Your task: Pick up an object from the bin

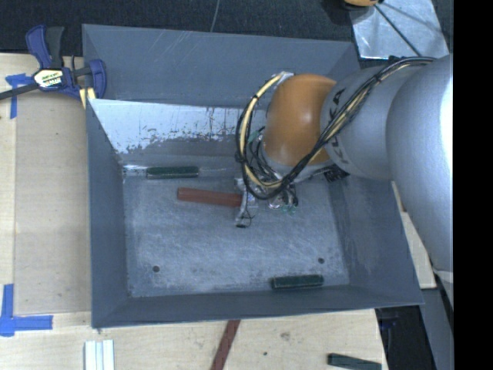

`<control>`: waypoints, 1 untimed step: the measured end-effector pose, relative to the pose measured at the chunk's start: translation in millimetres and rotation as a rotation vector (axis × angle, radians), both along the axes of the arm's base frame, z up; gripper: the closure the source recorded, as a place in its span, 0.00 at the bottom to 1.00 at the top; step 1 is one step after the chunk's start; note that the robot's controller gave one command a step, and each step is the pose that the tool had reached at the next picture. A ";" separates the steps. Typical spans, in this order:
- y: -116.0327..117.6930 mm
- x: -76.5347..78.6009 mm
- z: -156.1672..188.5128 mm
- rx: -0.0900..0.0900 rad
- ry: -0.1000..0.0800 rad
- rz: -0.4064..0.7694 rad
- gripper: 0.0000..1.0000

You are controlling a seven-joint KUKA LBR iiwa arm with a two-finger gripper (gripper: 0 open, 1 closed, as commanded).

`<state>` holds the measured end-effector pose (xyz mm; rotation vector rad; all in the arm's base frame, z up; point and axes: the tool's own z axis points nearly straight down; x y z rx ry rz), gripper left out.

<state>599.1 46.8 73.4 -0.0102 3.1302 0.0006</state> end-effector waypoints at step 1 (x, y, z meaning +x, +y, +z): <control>0.0 0.0 0.0 0.000 0.000 0.001 1.00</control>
Offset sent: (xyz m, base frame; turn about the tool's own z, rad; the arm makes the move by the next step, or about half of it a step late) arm -0.0001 0.0001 0.0218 0.0000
